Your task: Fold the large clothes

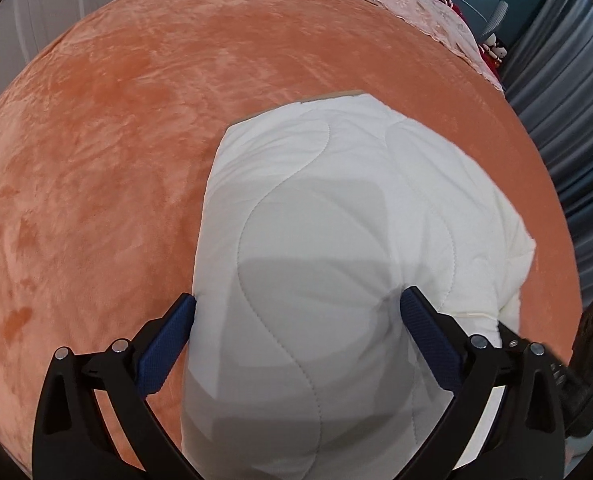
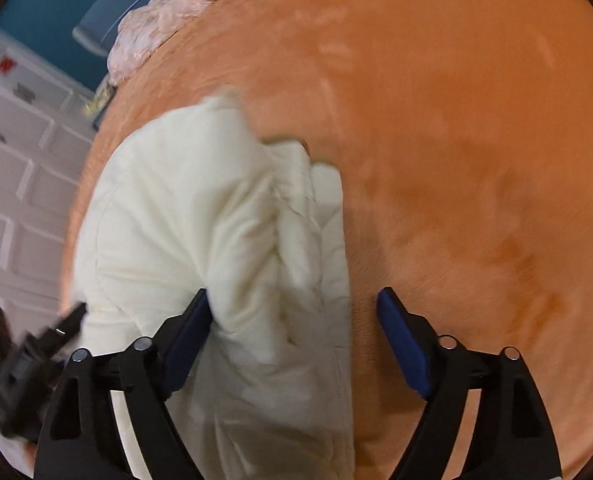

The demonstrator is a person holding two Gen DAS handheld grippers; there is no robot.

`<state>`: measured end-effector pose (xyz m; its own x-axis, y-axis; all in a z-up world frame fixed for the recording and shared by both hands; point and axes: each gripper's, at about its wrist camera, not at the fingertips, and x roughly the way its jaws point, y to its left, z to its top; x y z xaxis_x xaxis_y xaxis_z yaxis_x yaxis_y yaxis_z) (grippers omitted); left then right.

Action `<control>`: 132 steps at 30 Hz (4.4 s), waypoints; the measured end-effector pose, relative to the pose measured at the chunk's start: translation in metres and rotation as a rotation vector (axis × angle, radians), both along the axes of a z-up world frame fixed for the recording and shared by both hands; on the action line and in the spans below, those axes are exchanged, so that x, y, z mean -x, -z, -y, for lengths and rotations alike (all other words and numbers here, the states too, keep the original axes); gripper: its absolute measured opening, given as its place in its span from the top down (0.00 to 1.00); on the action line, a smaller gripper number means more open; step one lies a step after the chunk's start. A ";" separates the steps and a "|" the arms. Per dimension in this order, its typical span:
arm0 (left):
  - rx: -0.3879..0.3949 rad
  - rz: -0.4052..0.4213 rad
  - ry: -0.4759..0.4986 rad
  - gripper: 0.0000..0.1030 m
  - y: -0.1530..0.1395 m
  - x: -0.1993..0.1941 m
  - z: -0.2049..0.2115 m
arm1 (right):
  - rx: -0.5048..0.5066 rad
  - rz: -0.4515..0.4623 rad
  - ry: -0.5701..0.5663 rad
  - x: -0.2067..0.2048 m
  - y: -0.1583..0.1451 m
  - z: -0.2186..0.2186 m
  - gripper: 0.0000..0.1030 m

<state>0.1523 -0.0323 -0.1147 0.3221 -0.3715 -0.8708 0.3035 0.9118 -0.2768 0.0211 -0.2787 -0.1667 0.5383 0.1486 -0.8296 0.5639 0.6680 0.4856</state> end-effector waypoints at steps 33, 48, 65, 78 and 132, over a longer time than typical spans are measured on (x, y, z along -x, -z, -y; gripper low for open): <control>0.075 -0.005 0.025 0.14 0.010 0.002 -0.016 | 0.059 0.089 -0.094 -0.012 -0.027 -0.020 0.73; 0.044 0.013 0.191 0.19 -0.027 0.081 -0.023 | -0.020 0.126 -0.030 0.095 -0.047 -0.021 0.77; 0.110 0.005 0.040 0.05 -0.025 0.048 -0.049 | 0.220 0.141 -0.178 0.024 -0.080 -0.049 0.61; 0.148 -0.084 0.023 0.04 0.002 0.039 -0.056 | -0.008 0.071 -0.087 0.012 -0.031 -0.016 0.25; 0.250 0.239 0.120 0.37 -0.149 -0.048 -0.054 | 0.207 0.376 -0.163 -0.103 -0.188 -0.055 0.56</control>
<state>0.1998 0.0218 0.0344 0.4469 -0.6110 -0.6534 0.4875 0.7787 -0.3948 0.1244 -0.2238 0.0216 0.7909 0.1078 -0.6024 0.2536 0.8382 0.4829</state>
